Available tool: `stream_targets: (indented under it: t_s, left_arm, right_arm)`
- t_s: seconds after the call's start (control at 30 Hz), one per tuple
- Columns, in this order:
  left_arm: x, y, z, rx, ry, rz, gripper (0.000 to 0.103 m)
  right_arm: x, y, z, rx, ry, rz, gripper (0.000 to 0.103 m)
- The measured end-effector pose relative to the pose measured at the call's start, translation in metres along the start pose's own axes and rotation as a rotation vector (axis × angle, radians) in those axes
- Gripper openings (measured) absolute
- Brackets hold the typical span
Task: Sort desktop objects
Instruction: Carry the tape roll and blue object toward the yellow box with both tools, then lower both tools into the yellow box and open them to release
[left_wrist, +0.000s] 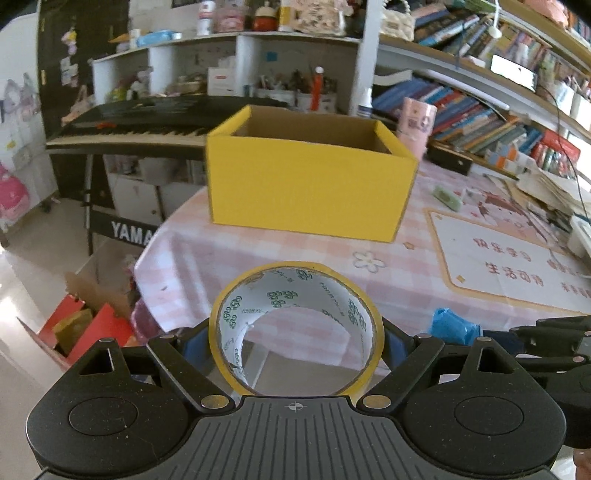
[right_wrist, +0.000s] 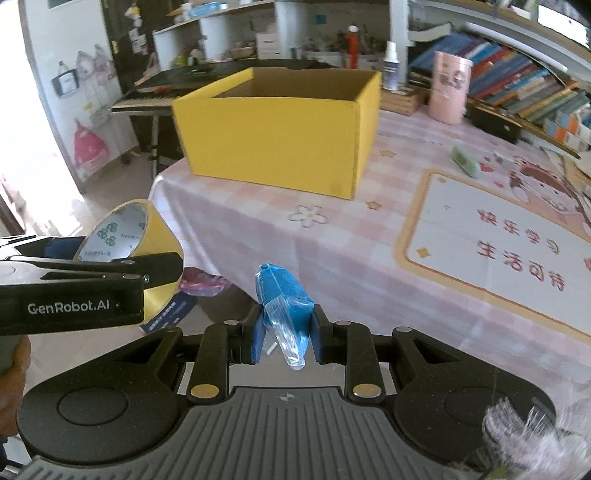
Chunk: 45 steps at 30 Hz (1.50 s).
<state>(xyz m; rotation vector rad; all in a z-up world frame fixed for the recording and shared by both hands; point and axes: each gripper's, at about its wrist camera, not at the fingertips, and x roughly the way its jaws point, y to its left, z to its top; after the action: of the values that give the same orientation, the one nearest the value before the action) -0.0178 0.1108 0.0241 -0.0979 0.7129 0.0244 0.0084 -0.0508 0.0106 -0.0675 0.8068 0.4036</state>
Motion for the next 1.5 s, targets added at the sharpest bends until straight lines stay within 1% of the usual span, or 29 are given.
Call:
stream_targets:
  t_s: [0.3,0.57,0.73,0.9,1.03,1.2,1.5]
  left_arm:
    - [-0.007,0.017,0.004,-0.021,-0.026,0.021,0.089]
    - [-0.009,0.026,0.014,-0.022,-0.064,0.028,0.089]
    - [-0.009,0.025,0.027,-0.011,-0.105,0.033,0.089]
    - [-0.006,0.020,0.045,0.009,-0.168,0.021,0.089]
    - [0.001,0.014,0.061,0.018,-0.203,0.017,0.089]
    - [0.016,0.009,0.085,0.014,-0.237,0.021,0.089]
    - [0.057,-0.009,0.137,0.018,-0.291,0.043,0.089]
  right_arm:
    - [0.003,0.016,0.007,-0.025,-0.010,0.016,0.023]
    - [0.005,0.025,0.017,-0.039,-0.036,0.017,0.023]
    - [0.006,0.024,0.028,-0.051,-0.052,0.014,0.023]
    - [0.006,0.014,0.044,-0.049,-0.081,0.000,0.023]
    - [0.006,0.001,0.062,-0.047,-0.117,-0.013,0.023]
    - [0.010,-0.018,0.094,-0.036,-0.173,-0.007,0.023]
    - [0.025,-0.048,0.154,-0.090,-0.269,0.019,0.023]
